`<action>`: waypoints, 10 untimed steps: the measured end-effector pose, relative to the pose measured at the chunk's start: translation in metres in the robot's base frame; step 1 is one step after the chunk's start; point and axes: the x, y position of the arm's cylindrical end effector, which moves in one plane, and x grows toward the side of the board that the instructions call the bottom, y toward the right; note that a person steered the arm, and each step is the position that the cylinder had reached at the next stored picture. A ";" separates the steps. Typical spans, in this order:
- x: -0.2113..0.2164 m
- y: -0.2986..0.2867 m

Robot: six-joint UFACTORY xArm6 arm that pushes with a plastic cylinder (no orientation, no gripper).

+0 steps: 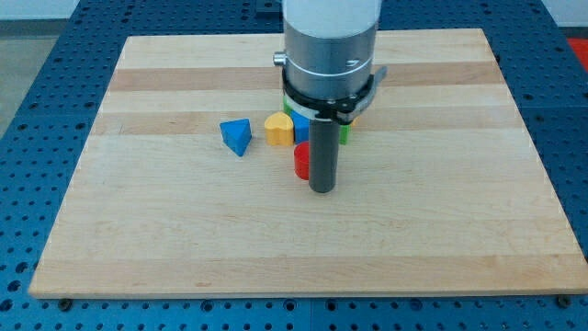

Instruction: Place red circle below the green star

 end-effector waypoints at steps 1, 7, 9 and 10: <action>0.002 -0.017; -0.042 -0.012; -0.029 -0.080; -0.040 -0.112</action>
